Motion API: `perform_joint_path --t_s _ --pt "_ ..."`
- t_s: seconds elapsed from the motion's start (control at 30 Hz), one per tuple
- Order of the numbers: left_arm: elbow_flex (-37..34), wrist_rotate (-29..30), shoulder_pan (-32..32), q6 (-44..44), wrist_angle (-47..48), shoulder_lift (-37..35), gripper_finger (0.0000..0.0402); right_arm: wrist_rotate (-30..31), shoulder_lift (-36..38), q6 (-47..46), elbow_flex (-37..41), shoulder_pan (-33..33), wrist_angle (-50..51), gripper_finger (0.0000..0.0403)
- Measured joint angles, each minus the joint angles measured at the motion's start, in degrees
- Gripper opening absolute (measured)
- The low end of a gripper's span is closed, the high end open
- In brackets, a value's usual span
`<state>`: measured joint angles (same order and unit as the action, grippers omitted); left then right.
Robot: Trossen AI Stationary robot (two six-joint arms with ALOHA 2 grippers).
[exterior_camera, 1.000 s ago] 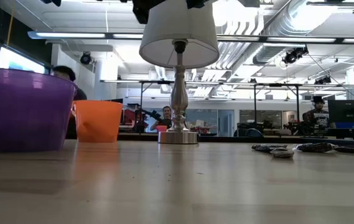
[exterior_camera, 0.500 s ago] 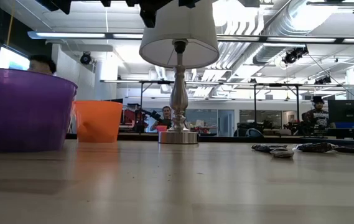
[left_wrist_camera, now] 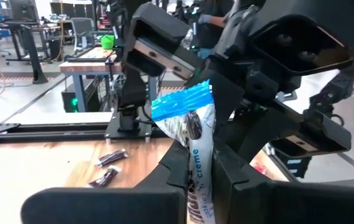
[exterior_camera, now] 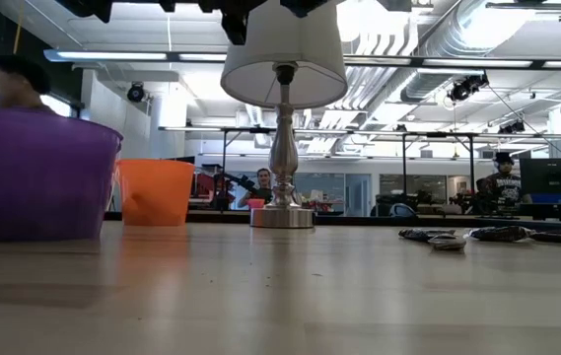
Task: Sort candy
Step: Put the white chocolate into the orange bucket
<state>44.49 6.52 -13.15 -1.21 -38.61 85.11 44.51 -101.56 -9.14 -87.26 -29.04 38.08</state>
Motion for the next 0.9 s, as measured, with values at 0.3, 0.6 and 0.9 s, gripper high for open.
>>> perform_joint_path --t_s 0.3,0.6,0.9 --pt "-0.09 5.83 0.32 1.89 6.84 -3.19 0.0008 -0.16 0.05 -8.9 0.0 0.11 11.06 0.0097" --pt "-0.09 34.85 0.81 -2.75 52.2 -25.13 0.0006 -9.07 1.53 -33.39 -0.07 -0.33 29.52 0.0124" --pt "-0.02 42.3 13.17 -14.48 79.44 -45.38 0.0019 -12.97 1.53 -38.36 -0.07 -0.26 33.49 0.0124"
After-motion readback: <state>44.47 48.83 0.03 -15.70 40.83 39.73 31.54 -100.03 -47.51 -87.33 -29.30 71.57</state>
